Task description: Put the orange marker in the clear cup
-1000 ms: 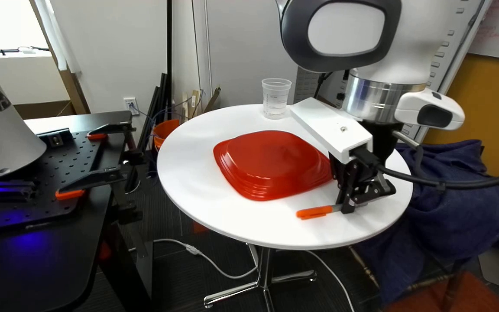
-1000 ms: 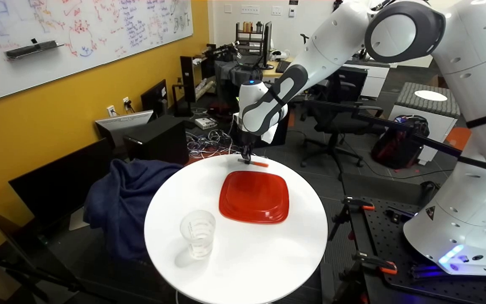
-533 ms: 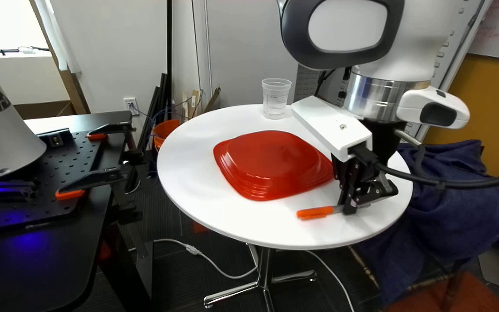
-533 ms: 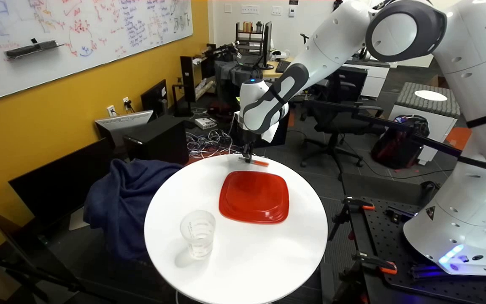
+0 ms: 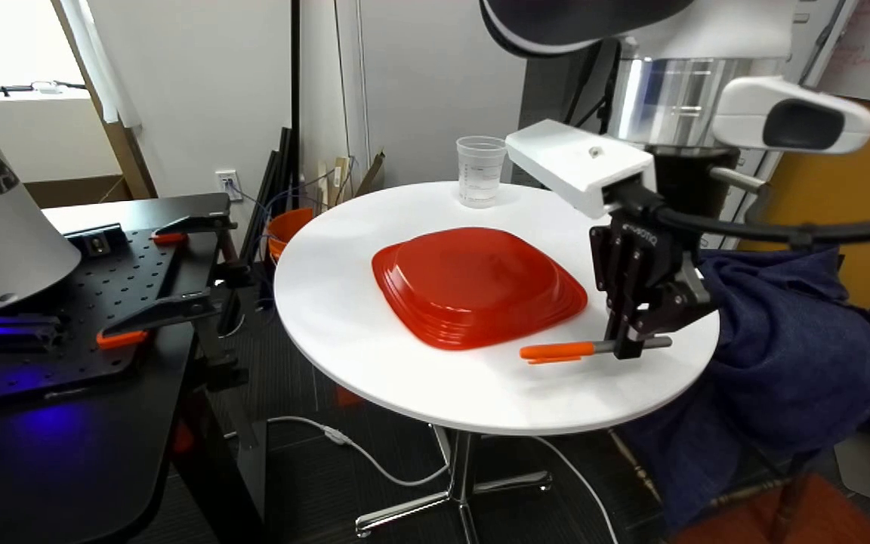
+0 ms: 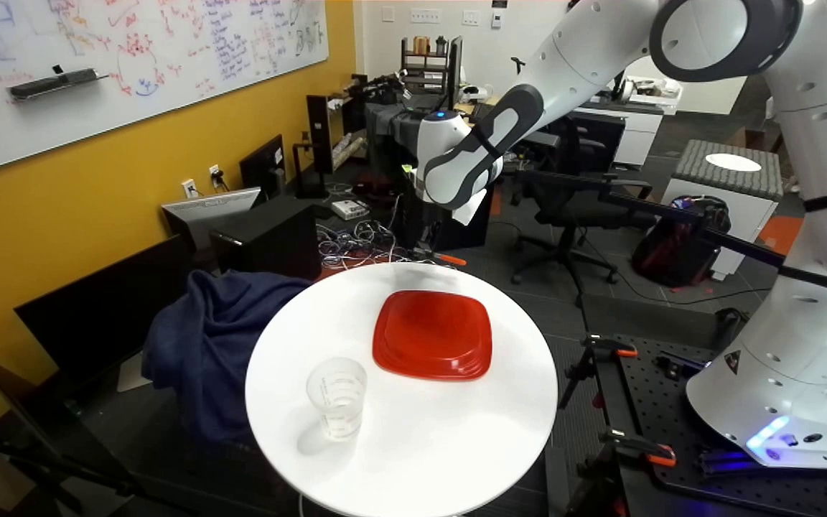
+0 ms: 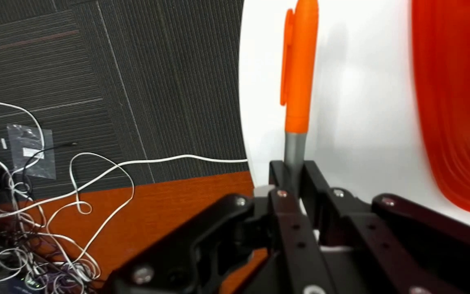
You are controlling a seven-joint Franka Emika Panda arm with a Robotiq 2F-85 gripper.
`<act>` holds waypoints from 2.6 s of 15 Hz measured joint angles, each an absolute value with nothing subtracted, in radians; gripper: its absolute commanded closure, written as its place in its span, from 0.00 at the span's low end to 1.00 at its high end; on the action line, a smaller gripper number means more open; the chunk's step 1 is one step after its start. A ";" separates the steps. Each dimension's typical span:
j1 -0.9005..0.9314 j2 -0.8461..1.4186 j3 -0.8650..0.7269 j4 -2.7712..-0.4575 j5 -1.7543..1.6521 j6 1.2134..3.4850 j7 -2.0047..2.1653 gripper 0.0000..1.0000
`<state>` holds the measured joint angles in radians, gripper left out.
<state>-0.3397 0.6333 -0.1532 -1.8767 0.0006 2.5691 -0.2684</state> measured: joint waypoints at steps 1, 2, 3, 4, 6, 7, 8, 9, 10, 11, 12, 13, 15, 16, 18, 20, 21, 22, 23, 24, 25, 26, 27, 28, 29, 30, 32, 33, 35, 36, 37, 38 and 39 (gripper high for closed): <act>-0.330 0.616 -0.165 -1.889 -0.011 2.569 -0.252 0.97; -0.319 0.599 -0.175 -1.901 -0.026 2.569 -0.232 0.97; -0.307 0.582 -0.187 -1.913 -0.041 2.569 -0.214 0.97; -0.295 0.566 -0.195 -1.924 -0.055 2.569 -0.199 0.97; -0.274 0.533 -0.206 -1.948 -0.077 2.569 -0.183 0.97; -0.266 0.516 -0.206 -1.960 -0.084 2.568 -0.177 0.97; -0.258 0.500 -0.206 -1.972 -0.093 2.567 -0.169 0.97; -0.251 0.483 -0.206 -1.986 -0.102 2.565 -0.165 0.97; -0.243 0.467 -0.207 -1.999 -0.111 2.564 -0.160 0.97; -0.236 0.449 -0.207 -2.015 -0.121 2.563 -0.151 0.97; -0.228 0.432 -0.208 -2.029 -0.131 2.560 -0.147 0.97; -0.220 0.414 -0.208 -2.043 -0.143 2.555 -0.145 0.97; -0.202 0.382 -0.208 -2.065 -0.165 2.533 -0.138 0.97; -0.193 0.368 -0.207 -2.073 -0.174 2.520 -0.134 0.97; -0.173 0.344 -0.202 -2.087 -0.185 2.501 -0.134 0.97; -0.153 0.325 -0.192 -2.093 -0.189 2.484 -0.133 0.97; -0.143 0.319 -0.187 -2.093 -0.189 2.479 -0.133 0.97; -0.134 0.316 -0.182 -2.093 -0.189 2.473 -0.133 0.97; -0.126 0.313 -0.175 -2.093 -0.189 2.467 -0.133 0.97; -0.120 0.311 -0.168 -2.093 -0.189 2.462 -0.133 0.97; -0.113 0.311 -0.161 -2.093 -0.189 2.460 -0.132 0.97; -0.106 0.311 -0.156 -2.093 -0.189 2.458 -0.130 0.97; -0.099 0.311 -0.150 -2.093 -0.189 2.454 -0.127 0.97; -0.092 0.311 -0.144 -2.093 -0.189 2.453 -0.123 0.97; -0.084 0.311 -0.138 -2.093 -0.189 2.452 -0.113 0.97; -0.075 0.311 -0.132 -2.093 -0.189 2.449 -0.108 0.97; -0.062 0.312 -0.114 -2.092 -0.189 2.444 -0.094 0.97; -0.055 0.314 -0.106 -2.091 -0.189 2.441 -0.088 0.97; -0.039 0.320 -0.089 -2.086 -0.189 2.435 -0.073 0.97; -0.028 0.325 -0.081 -2.082 -0.189 2.429 -0.067 0.97; -0.019 0.331 -0.075 -2.075 -0.189 2.422 -0.059 0.97; -0.009 0.338 -0.068 -2.065 -0.189 2.412 -0.050 0.97; -0.001 0.345 -0.062 -2.055 -0.189 2.405 -0.046 0.97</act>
